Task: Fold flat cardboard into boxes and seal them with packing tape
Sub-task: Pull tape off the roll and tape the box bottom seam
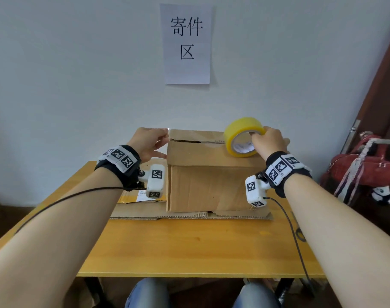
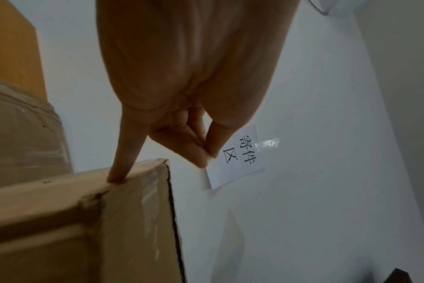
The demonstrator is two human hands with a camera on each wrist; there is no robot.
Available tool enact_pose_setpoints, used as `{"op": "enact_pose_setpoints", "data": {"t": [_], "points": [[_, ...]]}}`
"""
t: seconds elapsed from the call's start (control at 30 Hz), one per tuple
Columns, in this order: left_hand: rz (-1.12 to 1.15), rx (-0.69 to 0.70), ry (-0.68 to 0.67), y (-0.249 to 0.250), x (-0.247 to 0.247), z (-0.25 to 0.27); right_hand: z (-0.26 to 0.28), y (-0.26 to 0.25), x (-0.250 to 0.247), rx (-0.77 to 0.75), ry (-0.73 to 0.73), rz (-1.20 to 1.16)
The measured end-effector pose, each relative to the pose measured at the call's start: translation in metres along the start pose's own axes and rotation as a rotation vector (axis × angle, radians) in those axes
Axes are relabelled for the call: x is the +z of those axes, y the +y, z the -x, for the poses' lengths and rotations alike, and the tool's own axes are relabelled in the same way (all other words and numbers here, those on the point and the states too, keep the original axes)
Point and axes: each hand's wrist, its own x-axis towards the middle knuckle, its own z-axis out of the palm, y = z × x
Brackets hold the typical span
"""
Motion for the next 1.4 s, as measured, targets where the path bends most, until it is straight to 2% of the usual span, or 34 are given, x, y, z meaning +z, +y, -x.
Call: {"op": "enact_pose_setpoints", "data": {"t": [0.13, 0.23, 0.37, 0.5, 0.77, 1.1, 1.27, 1.4], "points": [[0.058, -0.01, -0.007, -0.001, 0.001, -0.006, -0.008, -0.009, 0.008, -0.019, -0.006, -0.116], [0.129, -0.038, -0.029, -0.001, -0.001, -0.016, -0.014, -0.009, 0.011, 0.023, -0.023, -0.214], [0.108, -0.041, -0.023, 0.001, -0.002, -0.026, -0.025, -0.005, 0.009, 0.026, -0.024, -0.225], [0.049, -0.043, -0.032, -0.002, 0.003, -0.034, -0.035, 0.001, 0.012, -0.009, -0.027, -0.159], [0.022, -0.102, 0.012, -0.004, 0.006, -0.046, -0.051, -0.001, 0.022, -0.154, 0.073, -0.026], [-0.005, -0.201, 0.071, -0.021, -0.008, -0.049, -0.054, -0.003, 0.031, -0.317, 0.065, 0.252], [-0.005, -0.26, 0.044, -0.03, -0.017, -0.048, -0.053, -0.003, 0.037, -0.325, 0.081, 0.289], [0.005, -0.262, 0.045, -0.037, -0.02, -0.047, -0.051, -0.003, 0.038, -0.298, 0.081, 0.21]]}}
